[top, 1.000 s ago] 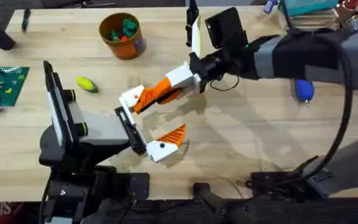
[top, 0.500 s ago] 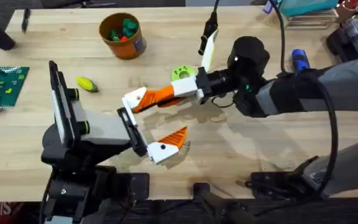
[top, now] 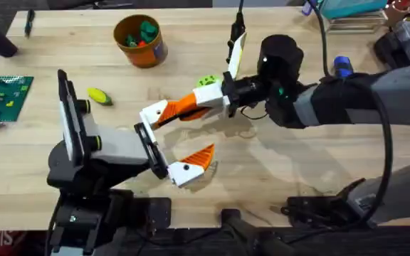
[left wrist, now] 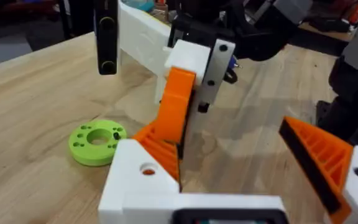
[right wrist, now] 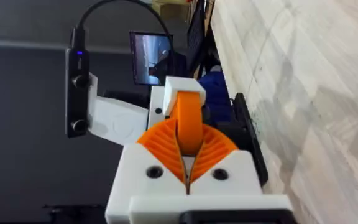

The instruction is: Pick up the gripper from the table and insert it into the empty holder that is missing its gripper. Then pick up a screw, insert it into the mounting hole, and use the screwdriver to tighten it. Finally, clean up the table by picking up the vegetable and placing it into the bucket.

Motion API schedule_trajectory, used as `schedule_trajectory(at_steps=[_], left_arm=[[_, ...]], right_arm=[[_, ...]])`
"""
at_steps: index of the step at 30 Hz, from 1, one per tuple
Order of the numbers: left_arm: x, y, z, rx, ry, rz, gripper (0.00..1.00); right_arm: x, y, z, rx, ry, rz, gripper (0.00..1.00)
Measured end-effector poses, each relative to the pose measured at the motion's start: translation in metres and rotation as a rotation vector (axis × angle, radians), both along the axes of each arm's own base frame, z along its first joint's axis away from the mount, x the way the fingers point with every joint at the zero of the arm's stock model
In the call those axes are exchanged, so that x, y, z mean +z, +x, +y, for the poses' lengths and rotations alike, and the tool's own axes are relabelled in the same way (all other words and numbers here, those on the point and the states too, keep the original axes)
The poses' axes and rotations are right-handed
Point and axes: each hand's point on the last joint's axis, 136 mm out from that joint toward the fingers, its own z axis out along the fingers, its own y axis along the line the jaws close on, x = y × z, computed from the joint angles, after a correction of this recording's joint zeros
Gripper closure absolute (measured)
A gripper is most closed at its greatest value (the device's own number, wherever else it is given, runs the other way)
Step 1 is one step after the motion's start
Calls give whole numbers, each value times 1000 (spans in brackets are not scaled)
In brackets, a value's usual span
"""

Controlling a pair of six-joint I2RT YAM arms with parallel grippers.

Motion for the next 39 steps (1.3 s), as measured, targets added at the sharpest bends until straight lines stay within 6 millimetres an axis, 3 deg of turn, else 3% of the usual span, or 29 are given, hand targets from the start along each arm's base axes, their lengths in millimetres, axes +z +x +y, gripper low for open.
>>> schedule_trajectory(at_steps=[17, 20, 27, 35, 39], left_arm=[[0, 0, 0, 0, 0, 0, 15], [0, 0, 0, 0, 3, -7, 15], [0, 0, 0, -4, 7, -17, 15], [1, -16, -8, -99, 8, -40, 15], [1, -18, -9, -116, 8, -41, 15]], right_arm=[[0, 0, 0, 4, 3, -14, 989], [1, 0, 0, 6, 5, -18, 917], [1, 0, -1, 10, 7, -20, 873], [-2, 14, -6, -26, 27, -49, 573], [7, 22, -12, -47, 55, -86, 336]])
